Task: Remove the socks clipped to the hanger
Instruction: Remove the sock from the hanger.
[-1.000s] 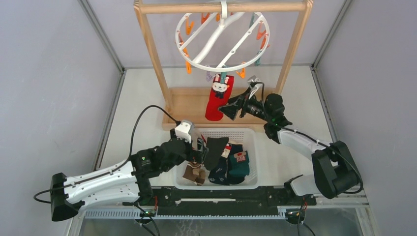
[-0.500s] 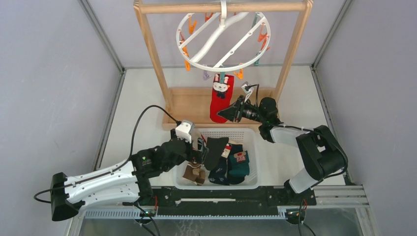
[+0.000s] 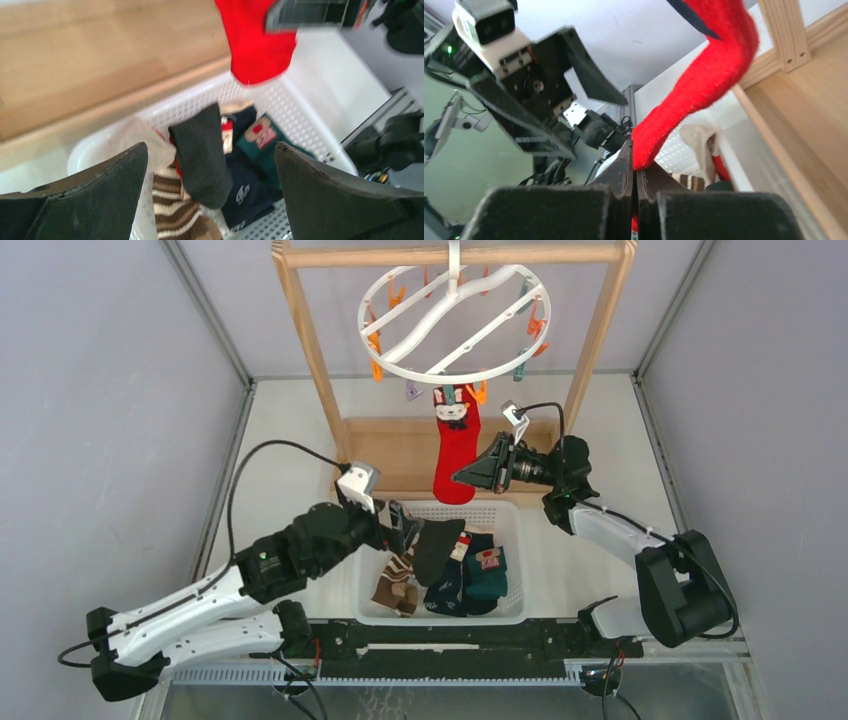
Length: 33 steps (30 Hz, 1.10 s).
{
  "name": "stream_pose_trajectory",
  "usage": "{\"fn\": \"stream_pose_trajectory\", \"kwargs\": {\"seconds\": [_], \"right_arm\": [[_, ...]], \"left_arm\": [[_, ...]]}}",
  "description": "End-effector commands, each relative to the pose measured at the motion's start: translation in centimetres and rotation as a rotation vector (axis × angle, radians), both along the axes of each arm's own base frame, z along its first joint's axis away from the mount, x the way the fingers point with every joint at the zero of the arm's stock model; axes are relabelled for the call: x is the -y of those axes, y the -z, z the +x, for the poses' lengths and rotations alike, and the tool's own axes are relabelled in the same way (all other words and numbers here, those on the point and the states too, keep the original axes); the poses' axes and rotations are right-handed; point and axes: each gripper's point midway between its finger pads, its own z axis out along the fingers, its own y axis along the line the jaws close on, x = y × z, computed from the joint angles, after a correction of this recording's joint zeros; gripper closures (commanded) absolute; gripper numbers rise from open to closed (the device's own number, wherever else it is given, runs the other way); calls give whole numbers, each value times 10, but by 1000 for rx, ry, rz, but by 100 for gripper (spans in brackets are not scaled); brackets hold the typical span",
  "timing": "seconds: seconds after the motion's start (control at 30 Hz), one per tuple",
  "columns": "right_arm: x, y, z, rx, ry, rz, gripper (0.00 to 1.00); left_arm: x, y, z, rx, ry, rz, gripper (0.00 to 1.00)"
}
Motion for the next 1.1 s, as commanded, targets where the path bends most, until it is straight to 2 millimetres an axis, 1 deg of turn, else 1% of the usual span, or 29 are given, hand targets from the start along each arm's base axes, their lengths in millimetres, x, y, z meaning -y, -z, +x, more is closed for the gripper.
{"fn": "stream_pose_trajectory", "kwargs": {"seconds": [0.0,0.1,0.27,0.33,0.43,0.5,0.53,0.57,0.7,0.9,1.07], "right_arm": [[7,-16,-23,-71,-91,-7,100],[12,-16,-33,-116,-119,-27,100],[15,-22,-52,-127,-163,-42,100],[16,-24,-59,-128,-178,-47,100],[16,-24,-67,-133,-198,-56,100],[15,-23,-71,-137,-208,-66,100],[15,-22,-73,-136,-213,-70,100],[15,-22,-75,-132,-215,-72,100],[15,-22,-78,-132,-222,-75,100],[14,-21,-80,-132,-225,-80,100],[13,-22,-82,-131,-226,-80,100]], "left_arm": [[9,-77,11,141,65,-114,0],[15,-105,19,201,101,-149,0],[24,-149,37,317,127,-184,0],[30,-159,45,353,145,-199,0],[39,-167,53,377,193,-236,0],[42,-172,59,379,225,-301,0],[44,-174,60,374,251,-334,0],[45,-182,61,389,273,-377,0],[48,-191,64,388,344,-461,0],[56,-200,66,392,409,-511,0],[62,-200,74,389,421,-501,0]]}}
